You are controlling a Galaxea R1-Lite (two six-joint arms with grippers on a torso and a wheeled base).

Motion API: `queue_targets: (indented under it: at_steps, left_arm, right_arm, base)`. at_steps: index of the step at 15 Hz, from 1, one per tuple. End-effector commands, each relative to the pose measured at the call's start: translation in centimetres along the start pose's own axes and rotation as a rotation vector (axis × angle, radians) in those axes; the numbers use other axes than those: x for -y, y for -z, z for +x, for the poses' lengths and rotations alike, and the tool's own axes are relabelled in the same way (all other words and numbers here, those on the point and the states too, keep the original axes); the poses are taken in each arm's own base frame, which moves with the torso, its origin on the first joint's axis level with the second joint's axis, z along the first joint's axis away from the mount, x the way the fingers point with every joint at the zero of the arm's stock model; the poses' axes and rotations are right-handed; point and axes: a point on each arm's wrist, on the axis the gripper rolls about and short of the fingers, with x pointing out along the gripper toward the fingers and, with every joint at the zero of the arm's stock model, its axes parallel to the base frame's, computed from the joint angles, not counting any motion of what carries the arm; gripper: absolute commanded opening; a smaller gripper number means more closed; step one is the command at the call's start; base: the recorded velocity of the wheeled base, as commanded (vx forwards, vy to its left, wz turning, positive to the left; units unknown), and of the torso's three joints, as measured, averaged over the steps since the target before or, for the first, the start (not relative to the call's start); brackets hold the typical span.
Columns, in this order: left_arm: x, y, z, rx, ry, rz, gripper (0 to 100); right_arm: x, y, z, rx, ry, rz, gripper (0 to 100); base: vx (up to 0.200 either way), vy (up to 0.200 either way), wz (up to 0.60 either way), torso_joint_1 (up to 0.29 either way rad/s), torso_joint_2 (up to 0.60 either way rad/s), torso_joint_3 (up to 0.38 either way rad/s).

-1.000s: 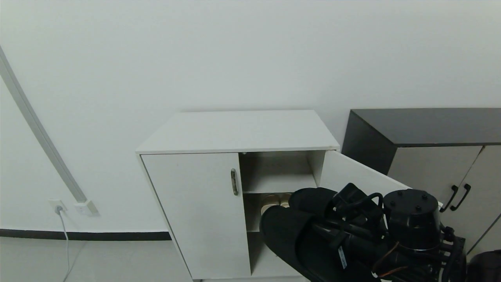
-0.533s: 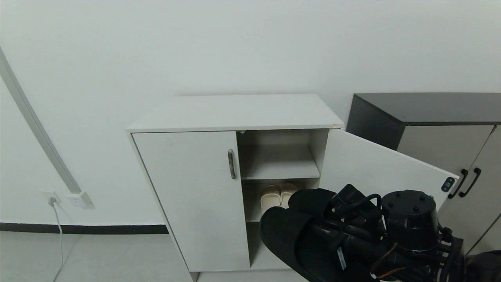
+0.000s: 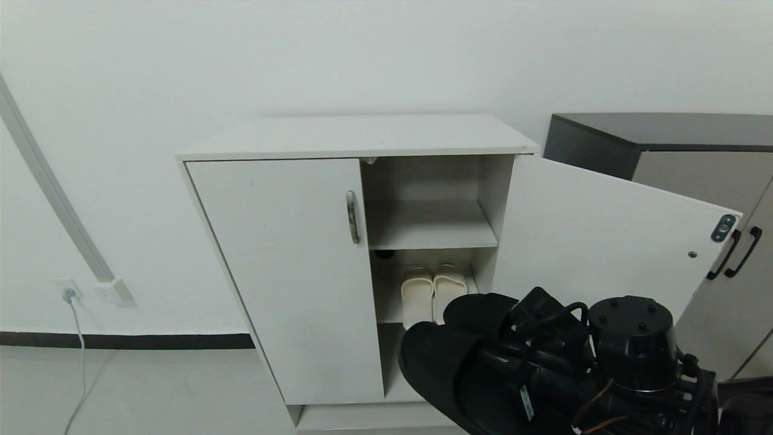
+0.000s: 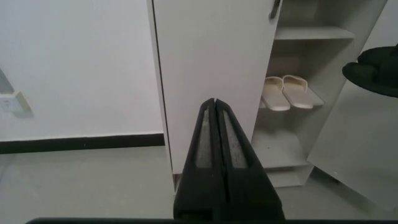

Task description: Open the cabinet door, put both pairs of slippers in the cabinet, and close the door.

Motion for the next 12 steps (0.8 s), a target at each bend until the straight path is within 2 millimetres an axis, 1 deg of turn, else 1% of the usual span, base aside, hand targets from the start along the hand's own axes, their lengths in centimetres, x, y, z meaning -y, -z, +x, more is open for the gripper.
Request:
queue_targets:
  at_steps: [1,4,5,10,11,12]
  left_arm:
    - [0.0,0.0,0.0,0.000,-0.001,0.001,0]
    - [0.0,0.0,0.0,0.000,-0.001,-0.001,0]
    - [0.0,0.0,0.0,0.000,0.001,-0.001,0]
    - [0.0,0.0,0.0,0.000,0.001,-0.001,0]
    - [0.0,0.0,0.0,0.000,0.001,-0.001,0]
    - [0.0,0.0,0.0,0.000,0.001,-0.001,0]
  right_arm:
    - [-0.1,0.0,-0.1,0.004,-0.002,-0.001,0]
    - [-0.6,0.2,-0.2,0.005,-0.018,-0.009,0]
    - [-0.6,0.3,-0.2,0.004,-0.018,-0.009,0]
    - [-0.6,0.5,0.1,-0.005,-0.020,-0.008,0]
    - [-0.6,0.6,0.3,-0.009,-0.018,-0.006,0]
    - [-0.6,0.9,0.9,-0.009,-0.020,-0.005,0]
  base:
    - [0.000,0.000,0.00,-0.085,0.46,0.364]
    - [0.000,0.000,0.00,-0.046,0.45,0.388]
    - [0.000,0.000,0.00,0.002,0.24,0.183]
    - [0.000,0.000,0.00,0.000,0.00,0.000]
    - [0.000,0.000,0.00,0.000,0.00,0.000]
    - [0.000,0.000,0.00,-0.022,0.17,0.183]
